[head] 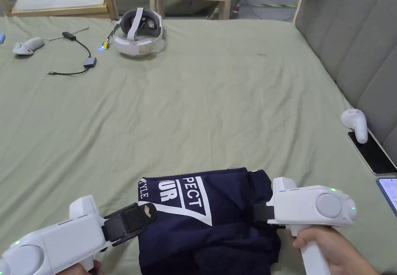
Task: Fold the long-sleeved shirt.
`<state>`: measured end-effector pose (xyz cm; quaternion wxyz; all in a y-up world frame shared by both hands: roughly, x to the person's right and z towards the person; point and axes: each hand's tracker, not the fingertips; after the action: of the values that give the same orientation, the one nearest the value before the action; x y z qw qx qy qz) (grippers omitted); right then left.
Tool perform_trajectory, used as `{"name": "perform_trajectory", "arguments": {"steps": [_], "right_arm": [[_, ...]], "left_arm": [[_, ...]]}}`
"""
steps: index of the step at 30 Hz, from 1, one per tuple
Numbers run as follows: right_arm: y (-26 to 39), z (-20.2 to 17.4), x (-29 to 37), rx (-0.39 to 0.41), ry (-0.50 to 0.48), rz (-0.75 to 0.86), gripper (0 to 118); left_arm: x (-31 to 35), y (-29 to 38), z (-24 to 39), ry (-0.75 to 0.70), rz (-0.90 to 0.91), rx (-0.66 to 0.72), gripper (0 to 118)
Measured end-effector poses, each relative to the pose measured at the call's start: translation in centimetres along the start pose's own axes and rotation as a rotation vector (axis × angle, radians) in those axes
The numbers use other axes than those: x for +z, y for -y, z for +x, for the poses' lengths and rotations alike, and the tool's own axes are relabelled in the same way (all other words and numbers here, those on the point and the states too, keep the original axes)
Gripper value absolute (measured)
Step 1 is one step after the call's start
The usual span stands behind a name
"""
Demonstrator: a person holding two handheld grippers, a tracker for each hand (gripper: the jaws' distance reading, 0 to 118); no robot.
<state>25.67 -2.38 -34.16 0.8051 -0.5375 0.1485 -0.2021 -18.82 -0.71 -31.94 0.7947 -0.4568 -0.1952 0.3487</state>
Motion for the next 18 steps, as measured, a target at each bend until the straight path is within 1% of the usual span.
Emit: {"name": "perform_trajectory", "arguments": {"steps": [1, 4, 5, 6, 7, 8, 9, 10, 11, 12, 13, 15, 17, 18], "right_arm": [[0.0, 0.1, -0.1, -0.003, 0.001, 0.003, 0], [0.1, 0.0, -0.1, -0.001, 0.01, 0.007, 0], [0.1, -0.1, -0.1, 0.0, 0.014, 0.008, 0], [0.1, -0.2, -0.1, 0.001, 0.018, 0.007, 0], [0.1, -0.3, -0.1, 0.004, 0.021, 0.007, 0], [0.1, -0.3, -0.1, 0.005, 0.025, 0.006, 0], [0.1, -0.4, -0.2, 0.006, 0.028, 0.005, 0], [0.1, -0.8, 0.2, 0.005, 0.033, 0.006, 0], [0.1, -0.8, 0.3, 0.005, 0.035, 0.006, 0], [0.1, -0.9, 0.3, 0.004, 0.038, 0.006, 0], [0.1, -1.1, 0.3, 0.006, 0.043, 0.007, 0], [0.2, -2.1, 0.5, 0.029, 0.075, 0.01, 0], [0.0, -4.2, 1.2, 0.073, 0.136, 0.02, 0], [-0.2, -5.7, 1.6, 0.111, 0.14, 0.041, 0]], "left_arm": [[1.4, -0.1, 2.0, 0.048, -0.019, 0.018, 106], [-1.2, 0.2, 0.9, 0.1, -0.089, 0.126, 103], [-1.6, 0.7, 1.1, 0.124, -0.091, 0.147, 102], [-0.4, 0.6, 2.5, 0.175, -0.031, 0.131, 102], [-1.0, 0.3, 2.4, 0.224, -0.017, 0.128, 100], [-6.9, 0.8, -0.1, 0.204, -0.046, 0.162, 98], [-7.9, 0.9, 0.4, 0.161, -0.064, 0.185, 94], [-7.6, 0.9, 1.7, 0.164, -0.042, 0.133, 83], [-8.5, 0.8, 1.4, 0.141, -0.04, 0.08, 55], [-8.8, 1.0, 1.7, 0.062, -0.063, 0.048, 28], [-8.7, 1.0, 2.3, 0.039, -0.059, 0.016, 28], [-7.7, 0.5, 2.9, 0.072, -0.064, 0.013, 27], [-6.2, -0.2, 3.5, 0.118, -0.053, -0.041, 27], [-5.6, -0.6, 3.2, 0.122, -0.051, -0.072, 27]]}}
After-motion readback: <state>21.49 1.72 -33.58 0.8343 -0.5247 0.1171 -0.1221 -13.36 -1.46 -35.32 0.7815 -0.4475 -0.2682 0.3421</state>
